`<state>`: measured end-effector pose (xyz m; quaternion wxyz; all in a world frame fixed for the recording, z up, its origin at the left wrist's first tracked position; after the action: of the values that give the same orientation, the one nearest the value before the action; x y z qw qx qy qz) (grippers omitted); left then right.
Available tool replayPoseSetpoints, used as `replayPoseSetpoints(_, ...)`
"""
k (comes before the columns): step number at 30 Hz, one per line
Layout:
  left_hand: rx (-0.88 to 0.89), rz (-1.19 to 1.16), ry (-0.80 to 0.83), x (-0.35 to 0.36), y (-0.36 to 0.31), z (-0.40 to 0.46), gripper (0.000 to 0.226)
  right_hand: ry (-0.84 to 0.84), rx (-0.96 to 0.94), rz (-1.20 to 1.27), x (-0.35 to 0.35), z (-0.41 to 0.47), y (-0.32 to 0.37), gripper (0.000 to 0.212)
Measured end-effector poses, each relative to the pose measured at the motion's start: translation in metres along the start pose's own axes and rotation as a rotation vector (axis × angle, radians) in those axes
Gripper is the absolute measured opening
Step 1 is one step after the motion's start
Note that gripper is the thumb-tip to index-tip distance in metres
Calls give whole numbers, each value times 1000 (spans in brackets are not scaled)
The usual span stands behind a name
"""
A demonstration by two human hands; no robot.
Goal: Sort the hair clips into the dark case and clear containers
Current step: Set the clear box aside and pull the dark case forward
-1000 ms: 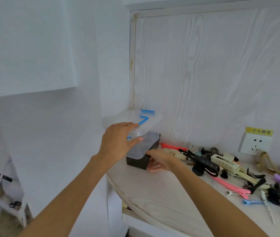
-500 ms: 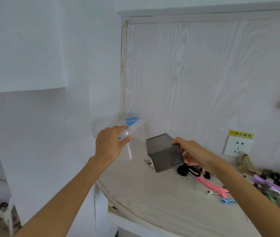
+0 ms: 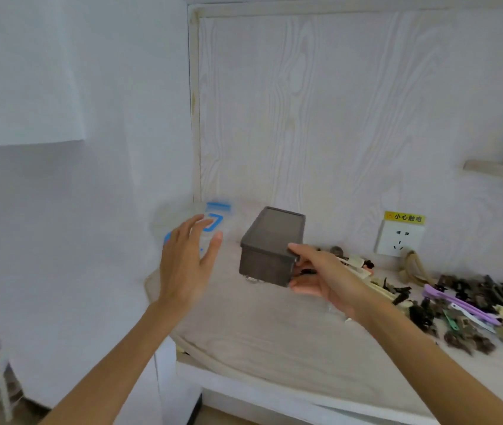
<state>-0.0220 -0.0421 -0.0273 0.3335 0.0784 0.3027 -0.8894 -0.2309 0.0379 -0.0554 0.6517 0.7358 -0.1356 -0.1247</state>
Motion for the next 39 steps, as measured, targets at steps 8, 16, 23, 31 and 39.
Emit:
replayPoseSetpoints(8,-468,-421,222,-4,-5,-95,63,24,-22,-182,46,-36,-65,29)
replayPoseSetpoints(16,-586,-411,274,-3,25,-101,30,129,-331,-624,46,-69,-67,21)
replayPoseSetpoints(23,-439,-475,683,33,2,-93,23,-263,-830,-1156,-14,-60,-30,66)
replayPoseSetpoints(31,-255,-373,126,70,1,-55,15,-342,-905,-1312,-48,15,-40,48)
replayPoseSetpoints(39,424,74,219,98,-35,-57,51,-422,-1072,-1134,-66,33,-19,40)
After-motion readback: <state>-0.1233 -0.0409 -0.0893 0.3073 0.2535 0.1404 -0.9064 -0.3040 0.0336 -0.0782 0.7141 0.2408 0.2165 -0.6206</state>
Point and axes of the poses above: each hand's wrist, its own z-axis towards the middle knuckle, its own x-axis out of the palm, y = z × x, the point moved 9 cm from there along z, towards the middle knuckle, and after that the axes turned 11 degrees about -y, right-handed, at the moved point
